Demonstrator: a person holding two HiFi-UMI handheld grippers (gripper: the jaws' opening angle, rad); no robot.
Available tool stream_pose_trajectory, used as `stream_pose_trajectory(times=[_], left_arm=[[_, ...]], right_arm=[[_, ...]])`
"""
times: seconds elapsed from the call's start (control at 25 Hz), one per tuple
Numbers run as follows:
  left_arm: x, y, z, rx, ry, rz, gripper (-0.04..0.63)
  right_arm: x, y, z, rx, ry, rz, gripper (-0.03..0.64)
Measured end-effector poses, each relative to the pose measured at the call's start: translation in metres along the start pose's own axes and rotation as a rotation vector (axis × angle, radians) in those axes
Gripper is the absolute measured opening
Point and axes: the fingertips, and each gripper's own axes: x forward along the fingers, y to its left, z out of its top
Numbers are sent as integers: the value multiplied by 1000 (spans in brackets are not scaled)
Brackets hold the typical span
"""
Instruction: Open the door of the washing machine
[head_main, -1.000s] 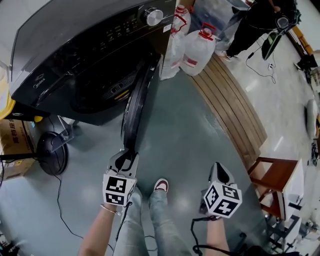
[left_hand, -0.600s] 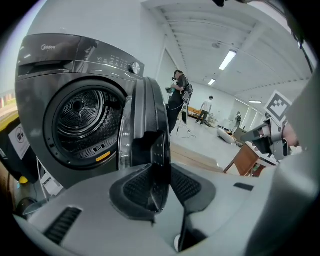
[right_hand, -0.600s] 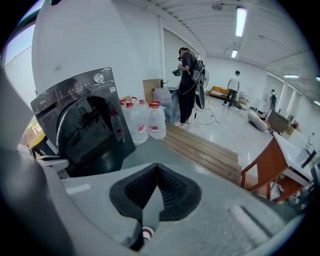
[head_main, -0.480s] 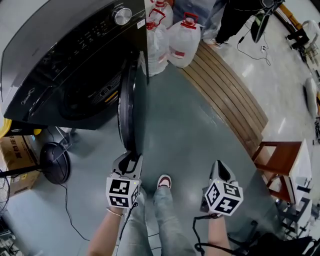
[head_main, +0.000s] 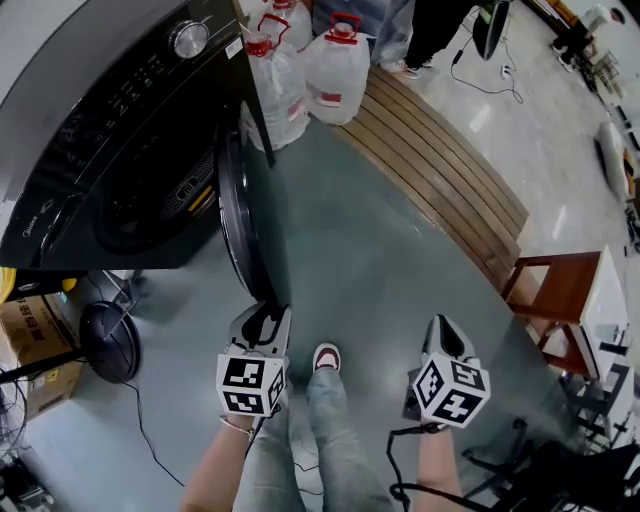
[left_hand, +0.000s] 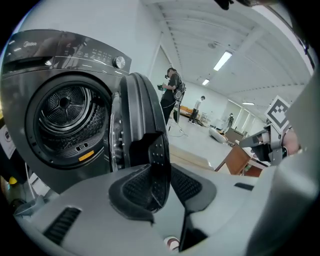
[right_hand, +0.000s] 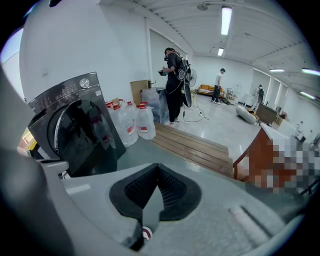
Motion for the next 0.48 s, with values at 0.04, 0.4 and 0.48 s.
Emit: stream_pose_trajectory(times=[0.04, 0.4, 0.48], left_arm=[[3, -4, 1, 7, 2, -7, 115], [31, -41, 13, -5, -8, -30, 115], [36, -48, 16, -14, -12, -35, 115]], right_arm=[[-1, -4, -2, 9, 0, -6, 5], [-6, -37, -16, 68, 10, -57, 5], [-7, -47, -16, 72, 7, -67, 5]])
